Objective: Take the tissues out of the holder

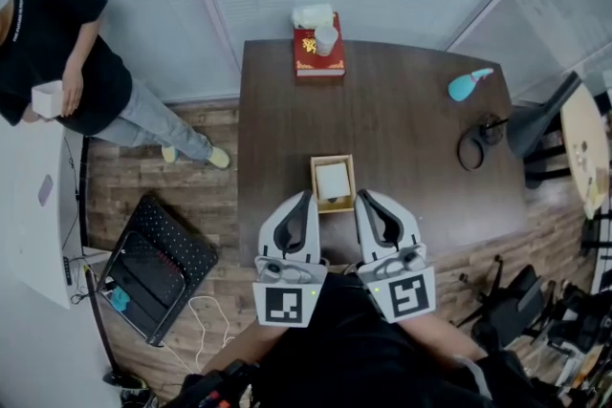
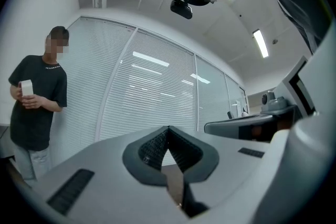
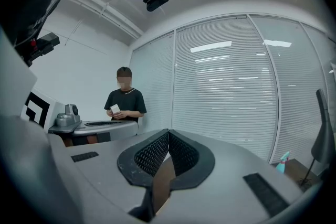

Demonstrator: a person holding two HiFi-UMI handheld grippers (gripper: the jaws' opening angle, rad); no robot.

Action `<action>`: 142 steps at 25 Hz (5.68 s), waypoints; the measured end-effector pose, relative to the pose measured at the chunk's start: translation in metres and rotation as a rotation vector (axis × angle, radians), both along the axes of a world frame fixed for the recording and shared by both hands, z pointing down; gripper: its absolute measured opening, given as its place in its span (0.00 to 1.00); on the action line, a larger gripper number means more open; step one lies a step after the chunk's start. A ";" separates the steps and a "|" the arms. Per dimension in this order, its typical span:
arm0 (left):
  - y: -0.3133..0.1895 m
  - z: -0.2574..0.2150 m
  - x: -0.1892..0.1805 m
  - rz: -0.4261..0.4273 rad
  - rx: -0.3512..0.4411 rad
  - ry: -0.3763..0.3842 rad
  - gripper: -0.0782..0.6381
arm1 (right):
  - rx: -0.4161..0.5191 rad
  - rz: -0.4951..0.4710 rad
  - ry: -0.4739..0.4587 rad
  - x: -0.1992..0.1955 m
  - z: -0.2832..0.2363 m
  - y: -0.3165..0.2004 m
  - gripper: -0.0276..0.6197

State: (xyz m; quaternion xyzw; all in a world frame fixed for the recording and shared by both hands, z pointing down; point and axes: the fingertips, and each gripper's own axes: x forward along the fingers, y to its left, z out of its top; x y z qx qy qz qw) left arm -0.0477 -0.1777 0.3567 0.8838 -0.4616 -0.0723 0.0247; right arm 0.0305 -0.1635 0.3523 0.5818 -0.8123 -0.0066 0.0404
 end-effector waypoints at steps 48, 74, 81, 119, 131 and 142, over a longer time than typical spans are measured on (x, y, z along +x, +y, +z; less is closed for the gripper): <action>-0.052 0.053 -0.038 0.042 -0.147 -0.017 0.11 | -0.775 -0.739 0.750 -0.004 0.314 -0.039 0.43; -0.063 0.067 -0.069 -0.011 -0.188 0.026 0.11 | -0.961 -0.927 1.155 0.003 0.409 -0.041 0.70; -0.062 0.073 -0.072 -0.008 -0.215 0.032 0.11 | -0.954 -0.924 1.139 0.004 0.408 -0.044 0.70; -0.013 0.063 -0.045 0.036 -0.169 0.020 0.11 | -0.808 -0.810 1.199 0.022 0.306 -0.025 0.68; -0.010 0.046 -0.004 0.016 -0.135 0.014 0.11 | -0.812 -0.774 1.145 0.067 0.298 -0.014 0.68; -0.008 0.043 0.051 0.002 -0.146 0.003 0.11 | -0.810 -0.768 1.116 0.121 0.298 -0.013 0.68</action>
